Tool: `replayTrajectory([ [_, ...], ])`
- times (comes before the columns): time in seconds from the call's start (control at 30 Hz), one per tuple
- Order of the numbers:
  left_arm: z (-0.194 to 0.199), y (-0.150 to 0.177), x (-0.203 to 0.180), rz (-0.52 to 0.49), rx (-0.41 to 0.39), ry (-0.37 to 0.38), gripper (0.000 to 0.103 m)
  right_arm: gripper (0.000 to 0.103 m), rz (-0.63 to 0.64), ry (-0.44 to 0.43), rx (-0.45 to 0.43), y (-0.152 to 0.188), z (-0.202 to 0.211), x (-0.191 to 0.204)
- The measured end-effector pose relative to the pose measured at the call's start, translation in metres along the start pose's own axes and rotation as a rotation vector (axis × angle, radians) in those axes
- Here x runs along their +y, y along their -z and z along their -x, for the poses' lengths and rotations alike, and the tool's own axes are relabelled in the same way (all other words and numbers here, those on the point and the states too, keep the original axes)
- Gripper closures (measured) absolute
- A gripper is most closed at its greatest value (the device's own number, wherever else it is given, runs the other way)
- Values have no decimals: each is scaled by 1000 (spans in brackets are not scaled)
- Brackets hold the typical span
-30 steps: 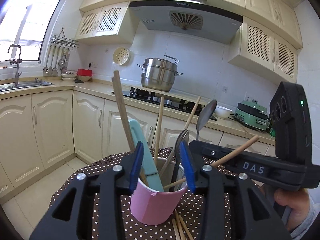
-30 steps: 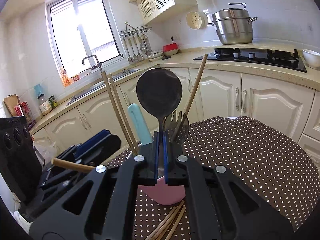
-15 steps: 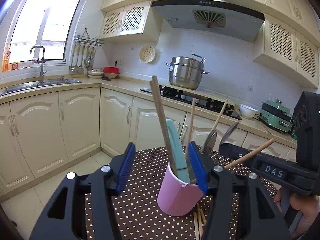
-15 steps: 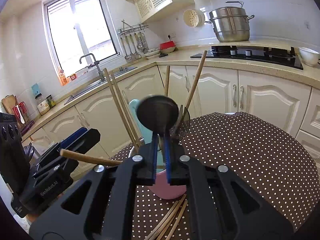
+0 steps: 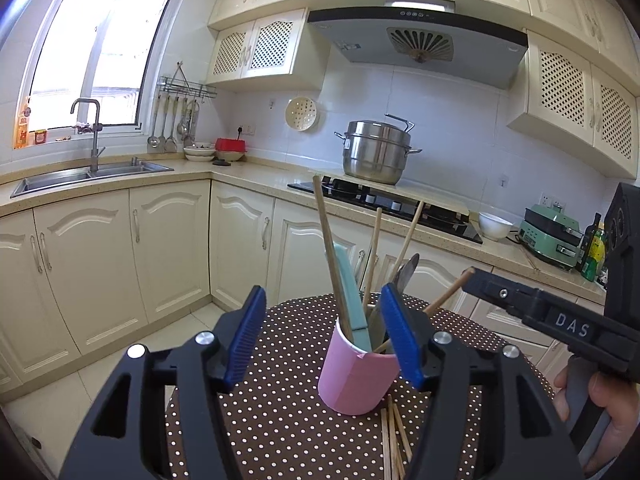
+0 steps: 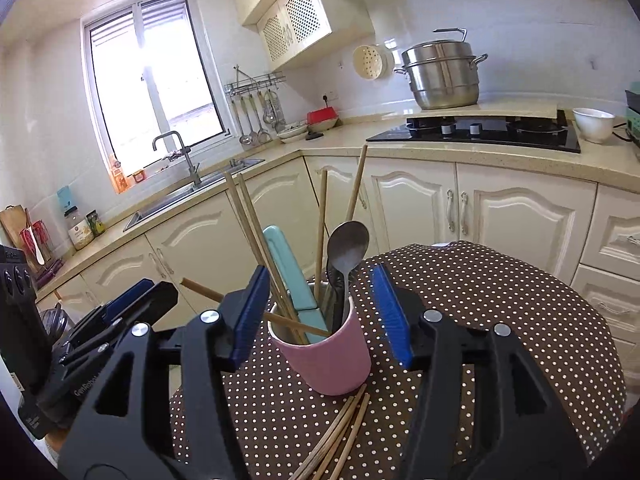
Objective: Organize utensils
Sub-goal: 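Move both open tools back down over the loose chopsticks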
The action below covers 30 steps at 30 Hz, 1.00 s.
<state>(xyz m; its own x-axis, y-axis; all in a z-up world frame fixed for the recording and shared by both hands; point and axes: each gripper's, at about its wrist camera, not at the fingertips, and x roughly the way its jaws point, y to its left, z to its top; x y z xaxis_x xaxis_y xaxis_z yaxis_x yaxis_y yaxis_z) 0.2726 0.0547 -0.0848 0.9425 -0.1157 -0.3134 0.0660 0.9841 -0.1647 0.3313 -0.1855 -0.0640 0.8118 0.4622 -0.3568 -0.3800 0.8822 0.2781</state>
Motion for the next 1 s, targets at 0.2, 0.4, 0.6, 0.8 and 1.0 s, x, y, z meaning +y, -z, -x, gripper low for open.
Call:
replayTrajectory([
  [0.2,17,3,-11,-24,15,-2,40,47,-7,27,-6,9,25,-1],
  [0.4,22,16,-20,-56,108,21,33,44,-12,41,22,28,45,-2],
  [0.6,9,43,-24,-96,297,35,32,41,-23,71,87,52,52,-9],
  [0.8,-16,84,-23,-145,523,52,32,40,-22,114,176,84,47,-18],
  [1.0,-29,121,-30,-219,627,38,32,39,-31,127,240,116,39,-25],
])
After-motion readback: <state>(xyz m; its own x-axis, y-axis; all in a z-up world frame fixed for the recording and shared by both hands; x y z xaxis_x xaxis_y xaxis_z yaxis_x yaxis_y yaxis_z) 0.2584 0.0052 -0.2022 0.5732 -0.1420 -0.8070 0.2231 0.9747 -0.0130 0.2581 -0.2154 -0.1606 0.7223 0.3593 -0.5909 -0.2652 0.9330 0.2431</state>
